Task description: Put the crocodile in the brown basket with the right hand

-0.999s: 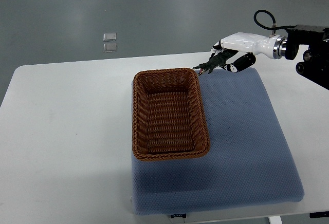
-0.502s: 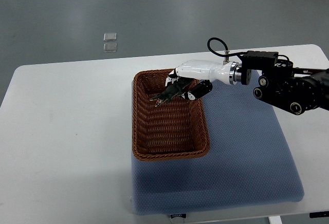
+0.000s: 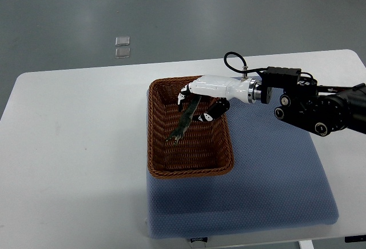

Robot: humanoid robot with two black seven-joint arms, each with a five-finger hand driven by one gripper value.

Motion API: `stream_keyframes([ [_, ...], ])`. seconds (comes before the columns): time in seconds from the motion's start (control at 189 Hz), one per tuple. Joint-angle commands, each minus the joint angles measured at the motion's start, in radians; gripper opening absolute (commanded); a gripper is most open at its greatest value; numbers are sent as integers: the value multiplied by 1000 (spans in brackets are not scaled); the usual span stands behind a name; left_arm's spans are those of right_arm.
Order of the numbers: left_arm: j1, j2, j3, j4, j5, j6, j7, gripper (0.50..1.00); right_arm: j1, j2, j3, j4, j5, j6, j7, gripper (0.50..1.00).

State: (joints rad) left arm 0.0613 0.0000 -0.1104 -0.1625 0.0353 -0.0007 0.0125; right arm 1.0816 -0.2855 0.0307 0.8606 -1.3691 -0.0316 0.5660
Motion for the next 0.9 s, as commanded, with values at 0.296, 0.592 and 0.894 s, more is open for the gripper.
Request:
stream_keyframes([
  [0.296, 0, 0, 0, 0, 0, 1, 0, 1000, 11, -60, 78, -2, 19, -53, 0, 928],
  [0.592, 0, 0, 0, 0, 0, -1, 0, 1000, -19, -139, 132, -5, 456, 137, -3, 928],
  [0.894, 0, 0, 0, 0, 0, -1, 0, 1000, -106, -190, 126, -31, 1047, 328, -225, 930],
])
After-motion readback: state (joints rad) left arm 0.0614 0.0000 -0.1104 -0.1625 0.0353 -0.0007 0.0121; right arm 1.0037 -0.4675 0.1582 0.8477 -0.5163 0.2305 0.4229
